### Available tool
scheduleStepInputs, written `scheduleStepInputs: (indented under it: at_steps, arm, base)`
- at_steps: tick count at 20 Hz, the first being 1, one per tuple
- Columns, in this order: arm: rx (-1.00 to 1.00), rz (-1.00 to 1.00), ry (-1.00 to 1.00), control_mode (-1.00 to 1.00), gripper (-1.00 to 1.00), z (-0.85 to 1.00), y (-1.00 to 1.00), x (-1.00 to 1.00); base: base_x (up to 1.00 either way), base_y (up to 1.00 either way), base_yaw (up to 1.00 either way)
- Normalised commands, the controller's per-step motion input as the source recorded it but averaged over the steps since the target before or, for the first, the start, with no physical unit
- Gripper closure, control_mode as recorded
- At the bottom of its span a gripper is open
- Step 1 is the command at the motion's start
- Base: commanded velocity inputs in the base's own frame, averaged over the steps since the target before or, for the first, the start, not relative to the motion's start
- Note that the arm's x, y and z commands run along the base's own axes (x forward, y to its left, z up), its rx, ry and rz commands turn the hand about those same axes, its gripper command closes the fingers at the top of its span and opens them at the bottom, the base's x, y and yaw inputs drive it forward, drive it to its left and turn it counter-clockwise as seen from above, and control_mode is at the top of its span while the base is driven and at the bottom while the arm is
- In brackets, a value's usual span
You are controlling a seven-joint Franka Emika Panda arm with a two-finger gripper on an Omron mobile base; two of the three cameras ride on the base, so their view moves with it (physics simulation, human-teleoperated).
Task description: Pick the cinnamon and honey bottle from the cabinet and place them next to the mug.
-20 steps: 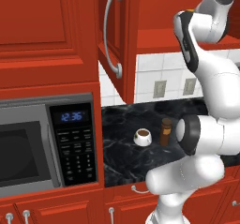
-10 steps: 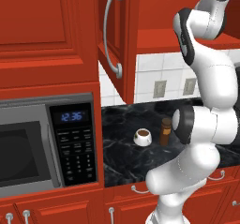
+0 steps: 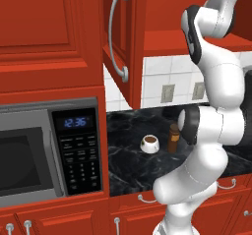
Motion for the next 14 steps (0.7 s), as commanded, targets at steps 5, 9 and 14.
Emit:
scheduleStepInputs:
  at_steps: [5,9,14]
  arm:
    - [0.0,0.0,0.0,-1.0,-1.0,-0.05,0.0,0.0]
    - [0.0,0.0,0.0,-1.0,-1.0,-0.11,0.0,0.04]
    - [0.0,0.0,0.0,-1.0,-1.0,-0.05,0.0,0.1]
  base:
    - [0.0,0.0,0.0]
    - [0.0,0.0,0.0]
    - [0.0,0.0,0.0]
